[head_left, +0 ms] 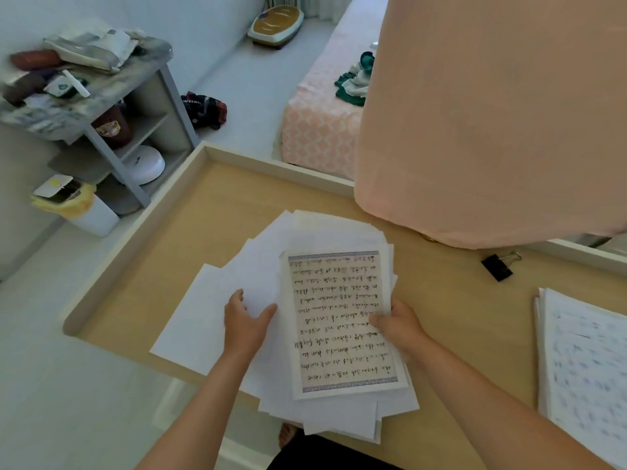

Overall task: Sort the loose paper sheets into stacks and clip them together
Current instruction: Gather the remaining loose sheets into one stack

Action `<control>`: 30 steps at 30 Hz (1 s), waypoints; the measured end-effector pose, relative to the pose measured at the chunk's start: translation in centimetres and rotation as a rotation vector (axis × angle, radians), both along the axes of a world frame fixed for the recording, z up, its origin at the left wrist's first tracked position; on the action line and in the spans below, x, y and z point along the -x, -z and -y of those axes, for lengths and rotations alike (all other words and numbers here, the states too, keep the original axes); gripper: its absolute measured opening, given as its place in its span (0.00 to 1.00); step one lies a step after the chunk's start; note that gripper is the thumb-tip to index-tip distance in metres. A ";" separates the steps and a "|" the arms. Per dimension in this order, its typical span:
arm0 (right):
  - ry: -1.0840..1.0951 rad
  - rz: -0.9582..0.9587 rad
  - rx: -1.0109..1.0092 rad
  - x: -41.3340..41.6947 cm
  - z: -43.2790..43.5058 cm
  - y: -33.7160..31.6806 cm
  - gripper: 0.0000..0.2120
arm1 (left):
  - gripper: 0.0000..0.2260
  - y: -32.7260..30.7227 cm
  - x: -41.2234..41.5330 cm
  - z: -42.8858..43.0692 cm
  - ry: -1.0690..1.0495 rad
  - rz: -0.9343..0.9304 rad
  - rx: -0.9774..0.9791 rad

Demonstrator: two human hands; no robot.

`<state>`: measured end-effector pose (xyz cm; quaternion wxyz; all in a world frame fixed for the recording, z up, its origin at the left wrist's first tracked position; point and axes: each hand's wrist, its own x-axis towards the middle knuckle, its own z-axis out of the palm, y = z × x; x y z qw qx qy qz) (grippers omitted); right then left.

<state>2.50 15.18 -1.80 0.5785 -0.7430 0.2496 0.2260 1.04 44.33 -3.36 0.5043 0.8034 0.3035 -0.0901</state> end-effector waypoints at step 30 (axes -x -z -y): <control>-0.007 0.313 -0.102 -0.6 2.6 -8.6 0.13 | 0.14 -12.6 -0.3 8.4 0.022 0.358 0.504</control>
